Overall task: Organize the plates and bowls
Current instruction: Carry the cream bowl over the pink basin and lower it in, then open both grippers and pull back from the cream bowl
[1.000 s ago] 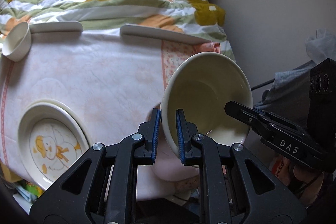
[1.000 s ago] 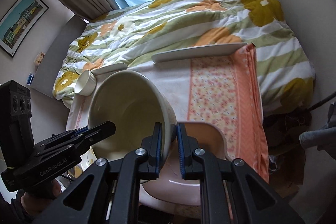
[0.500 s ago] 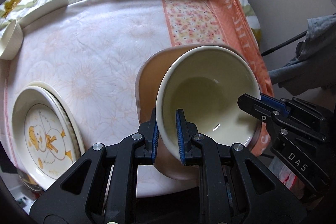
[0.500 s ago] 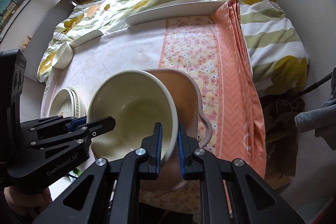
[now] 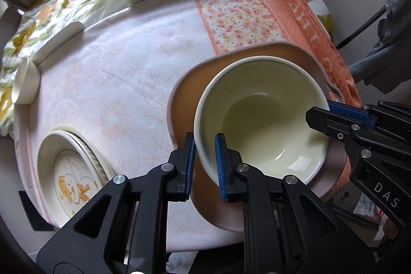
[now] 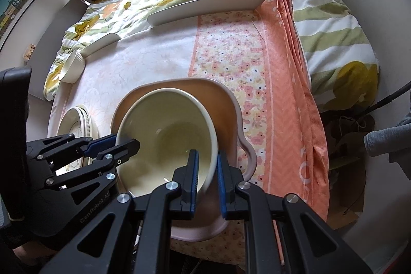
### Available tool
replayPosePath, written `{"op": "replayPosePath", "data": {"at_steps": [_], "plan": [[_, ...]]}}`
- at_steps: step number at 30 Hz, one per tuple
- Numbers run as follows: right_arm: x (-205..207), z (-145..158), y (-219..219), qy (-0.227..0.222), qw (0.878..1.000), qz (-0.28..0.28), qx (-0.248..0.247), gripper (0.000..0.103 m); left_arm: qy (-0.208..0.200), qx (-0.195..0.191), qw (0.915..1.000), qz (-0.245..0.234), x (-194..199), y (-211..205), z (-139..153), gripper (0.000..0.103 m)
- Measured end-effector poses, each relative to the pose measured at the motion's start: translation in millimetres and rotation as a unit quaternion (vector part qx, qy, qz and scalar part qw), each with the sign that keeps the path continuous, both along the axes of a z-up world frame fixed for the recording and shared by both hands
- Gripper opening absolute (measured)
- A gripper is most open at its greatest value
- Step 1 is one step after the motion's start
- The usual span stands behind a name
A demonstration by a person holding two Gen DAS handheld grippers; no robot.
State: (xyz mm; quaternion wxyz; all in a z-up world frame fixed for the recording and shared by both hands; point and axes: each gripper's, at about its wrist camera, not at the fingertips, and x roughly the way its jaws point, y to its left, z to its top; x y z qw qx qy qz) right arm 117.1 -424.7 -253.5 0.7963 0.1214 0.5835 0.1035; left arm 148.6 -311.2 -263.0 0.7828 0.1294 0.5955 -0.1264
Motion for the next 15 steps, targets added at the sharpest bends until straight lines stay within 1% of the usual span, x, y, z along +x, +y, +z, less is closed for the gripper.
{"op": "replayPosePath", "data": {"at_steps": [4,10,12,15], "plan": [[-0.2,0.6,-2.5,0.001,1.0,-0.007,0.002,0.013,0.0,0.001,1.0,-0.002,-0.3,-1.1,1.1,0.013],[-4.3,8.3,-3.9,-0.01,1.0,-0.002,-0.004,0.013,0.005,-0.017,0.9998,0.007,-0.1,3.5,7.3,0.013],[-6.6,18.8,-6.4,-0.022,1.0,0.003,-0.004,0.013,0.0,-0.033,0.9994,0.015,-0.4,9.0,18.3,0.013],[-8.5,40.9,-8.4,-0.049,0.998,0.027,-0.006,0.013,-0.027,-0.058,0.9974,0.032,-1.5,20.9,46.2,0.014]]}}
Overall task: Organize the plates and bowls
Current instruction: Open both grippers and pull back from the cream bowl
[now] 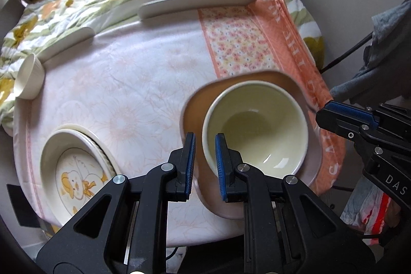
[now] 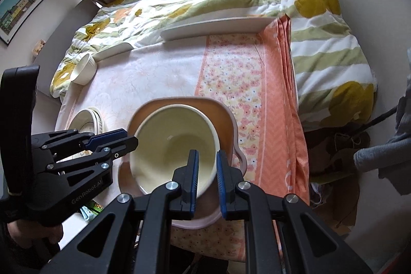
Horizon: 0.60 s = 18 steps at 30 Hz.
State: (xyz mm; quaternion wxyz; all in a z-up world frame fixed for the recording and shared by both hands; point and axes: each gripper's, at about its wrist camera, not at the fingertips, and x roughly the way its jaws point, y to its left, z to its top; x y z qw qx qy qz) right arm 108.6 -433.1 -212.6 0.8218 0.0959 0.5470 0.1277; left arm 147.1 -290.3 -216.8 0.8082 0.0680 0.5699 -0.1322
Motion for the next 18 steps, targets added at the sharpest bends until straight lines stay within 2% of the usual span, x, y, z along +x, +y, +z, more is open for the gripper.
{"op": "replayPosePath", "data": {"at_steps": [1,2,4,5,6,8,10,11,14,18], "plan": [[0.3,8.9,1.0,-0.011,1.0,0.01,0.0,0.013,-0.008,-0.008,0.9999,0.008,0.2,5.2,10.1,0.015],[1.0,18.9,2.7,-0.025,0.999,0.021,-0.002,0.013,-0.015,-0.016,0.9996,0.018,0.2,11.3,19.6,0.021],[3.1,39.4,9.0,-0.053,0.998,0.041,-0.004,0.013,-0.033,-0.024,0.9981,0.047,-0.4,27.2,39.5,0.06],[5.4,47.7,12.5,-0.064,0.997,0.053,-0.003,0.013,-0.051,-0.025,0.9964,0.064,-2.2,36.5,50.1,0.094],[7.5,53.9,15.7,-0.072,0.995,0.063,-0.001,0.014,-0.074,-0.027,0.9938,0.079,-5.0,46.1,61.3,0.103],[13.6,65.3,23.5,-0.09,0.992,0.084,0.001,0.034,-0.104,-0.033,0.9893,0.098,-9.5,66.1,80.8,0.103],[19.6,74.8,32.9,-0.11,0.989,0.102,0.0,0.095,-0.111,-0.026,0.9861,0.121,-8.3,87.8,92.6,0.103],[22.3,79.7,38.2,-0.123,0.986,0.11,0.001,0.103,-0.115,-0.029,0.9837,0.134,-8.1,100.6,97.6,0.103],[31.9,96.9,56.2,-0.158,0.979,0.129,0.006,0.103,-0.133,-0.049,0.9735,0.179,-8.8,144.3,112.2,0.103],[57.2,122.0,89.5,-0.175,0.972,0.155,0.033,0.103,-0.156,-0.069,0.9563,0.237,-10.6,207.3,129.0,0.103]]}}
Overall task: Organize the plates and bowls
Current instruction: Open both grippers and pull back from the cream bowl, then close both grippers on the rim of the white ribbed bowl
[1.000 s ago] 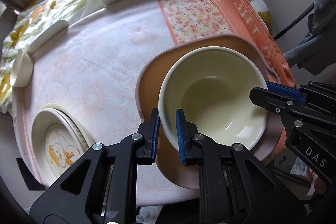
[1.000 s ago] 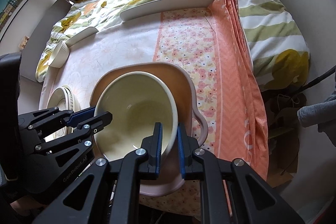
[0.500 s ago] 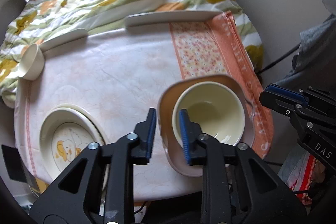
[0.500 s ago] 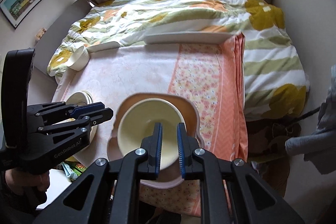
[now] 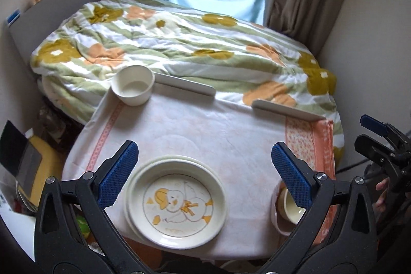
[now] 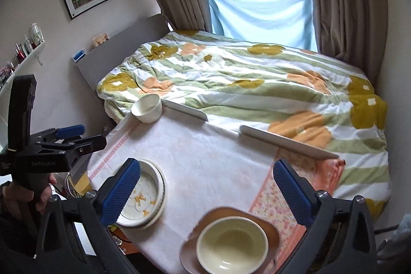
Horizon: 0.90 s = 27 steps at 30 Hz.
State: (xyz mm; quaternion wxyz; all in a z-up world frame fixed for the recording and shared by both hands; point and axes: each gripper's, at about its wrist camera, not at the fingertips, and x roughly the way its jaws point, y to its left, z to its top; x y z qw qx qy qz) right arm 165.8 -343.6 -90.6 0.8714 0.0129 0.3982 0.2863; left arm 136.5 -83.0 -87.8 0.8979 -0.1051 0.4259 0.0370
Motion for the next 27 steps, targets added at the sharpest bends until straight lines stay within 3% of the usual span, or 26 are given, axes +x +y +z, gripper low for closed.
{"op": "replayPosePath", "data": {"at_steps": [3,5,9,14,17,22,25,27], "plan": [[30.5,17.1,38.5,0.021,0.999,0.029,-0.003,0.103,-0.019,-0.015,0.999,0.037,5.0,50.2,8.8,0.103],[48.7,26.5,65.0,0.007,1.0,0.024,-0.009,0.103,-0.02,-0.028,0.9976,0.06,16.6,83.9,9.0,0.103],[100.5,18.4,127.0,0.044,0.998,0.05,0.001,0.103,-0.008,-0.078,0.9924,0.095,45.7,147.1,-10.6,0.102],[162.6,-32.2,212.7,0.125,0.989,0.071,-0.015,0.103,0.034,-0.139,0.9813,0.129,89.6,208.4,-63.6,0.09],[192.5,-68.4,253.8,0.161,0.983,0.078,-0.029,0.101,0.07,-0.156,0.9774,0.125,119.2,228.2,-102.3,0.079],[225.6,-132.7,302.1,0.22,0.971,0.089,-0.041,0.076,0.113,-0.182,0.9698,0.116,159.2,242.1,-161.4,0.067],[237.4,-164.5,315.1,0.256,0.961,0.093,-0.034,0.065,0.131,-0.186,0.9675,0.11,177.7,247.9,-185.7,0.061],[241.3,-177.5,322.4,0.263,0.959,0.096,-0.037,0.059,0.134,-0.191,0.9667,0.104,185.7,249.3,-195.3,0.051]]}}
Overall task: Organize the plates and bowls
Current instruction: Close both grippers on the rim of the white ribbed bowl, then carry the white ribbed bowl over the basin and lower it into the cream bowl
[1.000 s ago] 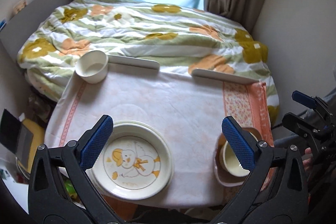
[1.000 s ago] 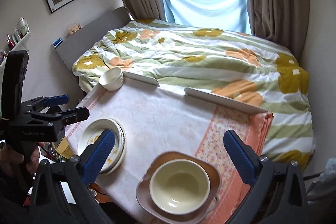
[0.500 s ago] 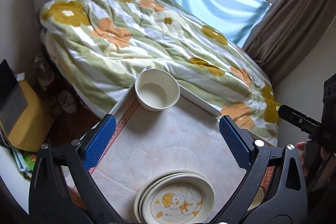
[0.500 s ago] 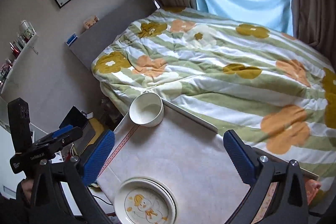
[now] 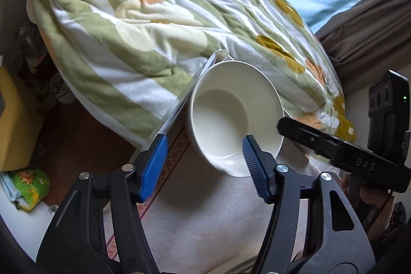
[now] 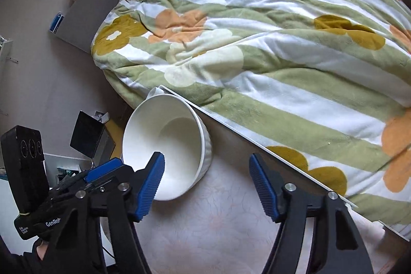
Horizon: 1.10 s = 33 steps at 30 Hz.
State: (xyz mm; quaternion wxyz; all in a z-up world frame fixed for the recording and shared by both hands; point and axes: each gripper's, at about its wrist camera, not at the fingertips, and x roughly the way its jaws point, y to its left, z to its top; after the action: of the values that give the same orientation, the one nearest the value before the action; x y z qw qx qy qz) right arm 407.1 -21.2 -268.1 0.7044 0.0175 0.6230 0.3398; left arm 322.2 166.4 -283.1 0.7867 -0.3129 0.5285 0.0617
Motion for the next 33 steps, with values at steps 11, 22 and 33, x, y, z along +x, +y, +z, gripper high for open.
{"op": "replayPosePath", "data": {"at_steps": [11,22,33], "plan": [[6.5,-28.1,15.3,0.02,1.0,0.009,-0.003,0.029,0.011,-0.004,0.9999,-0.004,15.2,1.9,-21.2,0.029],[4.6,-25.9,22.4,0.01,1.0,0.019,0.004,0.014,0.013,0.01,0.9999,0.001,15.2,8.7,-24.5,0.017],[-4.5,-10.7,10.2,0.006,1.0,-0.008,0.024,0.012,0.004,0.03,0.9994,-0.016,7.1,-4.0,2.6,0.016]]}}
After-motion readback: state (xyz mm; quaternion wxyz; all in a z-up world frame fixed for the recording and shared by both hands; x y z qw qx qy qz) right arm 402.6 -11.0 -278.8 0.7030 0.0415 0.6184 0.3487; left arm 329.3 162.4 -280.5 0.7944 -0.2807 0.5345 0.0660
